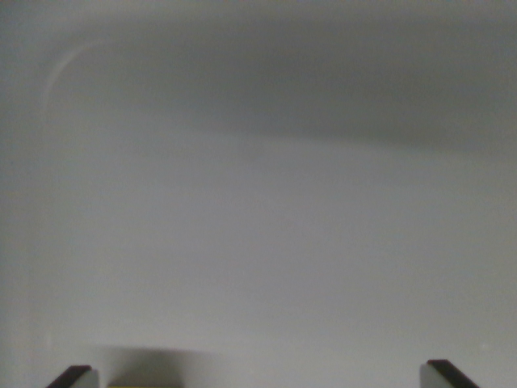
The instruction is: Pick yellow cube
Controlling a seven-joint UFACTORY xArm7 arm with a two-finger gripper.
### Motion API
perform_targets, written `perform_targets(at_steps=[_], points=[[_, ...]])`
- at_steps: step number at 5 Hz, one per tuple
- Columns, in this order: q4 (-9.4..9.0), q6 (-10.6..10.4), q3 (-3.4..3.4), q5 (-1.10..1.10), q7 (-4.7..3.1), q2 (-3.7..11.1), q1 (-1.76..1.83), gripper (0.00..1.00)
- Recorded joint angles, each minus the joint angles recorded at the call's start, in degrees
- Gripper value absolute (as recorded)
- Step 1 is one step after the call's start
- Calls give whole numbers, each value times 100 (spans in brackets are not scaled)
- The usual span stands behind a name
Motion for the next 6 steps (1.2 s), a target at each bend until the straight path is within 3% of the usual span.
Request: perform_targets(at_steps=[1,2,3,4,5,6], points=[[-198,-257,70,5,110,103,68,0],[-198,-257,70,5,110,103,68,0],[-378,-492,133,10,210,196,130,0],[-378,-492,133,10,210,196,130,0],[-558,-726,196,15,309,289,193,0],[-558,-726,196,15,309,289,193,0]])
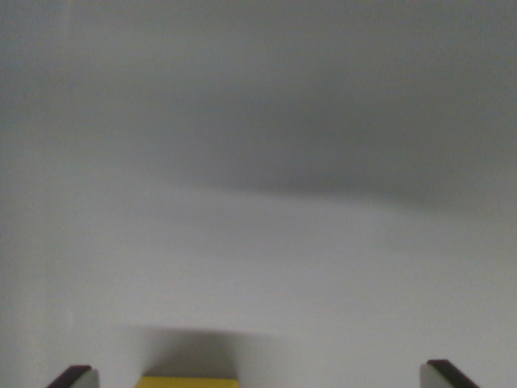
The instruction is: Pick yellow cube
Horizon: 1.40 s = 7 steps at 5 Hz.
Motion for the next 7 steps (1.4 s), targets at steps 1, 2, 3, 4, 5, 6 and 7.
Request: perform_targets(at_steps=[1,2,3,4,5,6,7], points=[[-166,-216,58,5,92,86,57,0],[-166,-216,58,5,92,86,57,0],[-319,-415,112,9,177,165,110,0],[-319,-415,112,9,177,165,110,0],[-454,-590,159,12,251,235,156,0],[-454,-590,159,12,251,235,156,0],[-568,-739,200,15,315,295,196,0]])
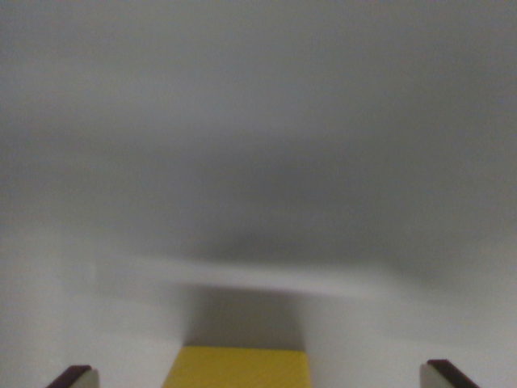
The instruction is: Pick yellow cube
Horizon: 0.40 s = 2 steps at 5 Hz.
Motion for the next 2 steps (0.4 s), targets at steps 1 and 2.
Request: perform_targets(at_steps=[1,2], points=[[0,0,0,0,0,0,0,0],[-93,-121,33,3,52,48,32,0]])
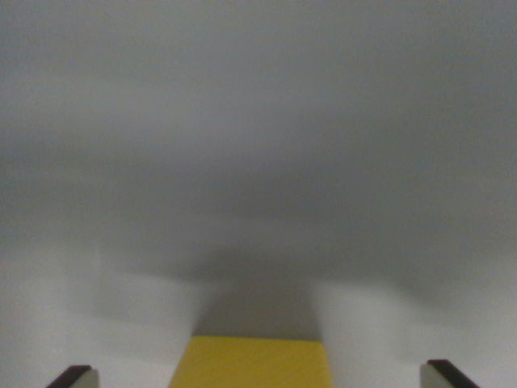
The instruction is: Pick yellow cube
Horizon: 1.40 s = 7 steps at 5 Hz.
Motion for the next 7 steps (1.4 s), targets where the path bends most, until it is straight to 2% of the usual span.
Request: perform_targets(at_steps=[1,2,3,4,7], points=[[0,0,0,0,0,0,0,0],[-68,-88,24,2,37,35,23,0],[-68,-88,24,2,37,35,23,0],[-111,-144,39,3,61,57,38,0],[-125,-162,44,3,69,65,43,0]])
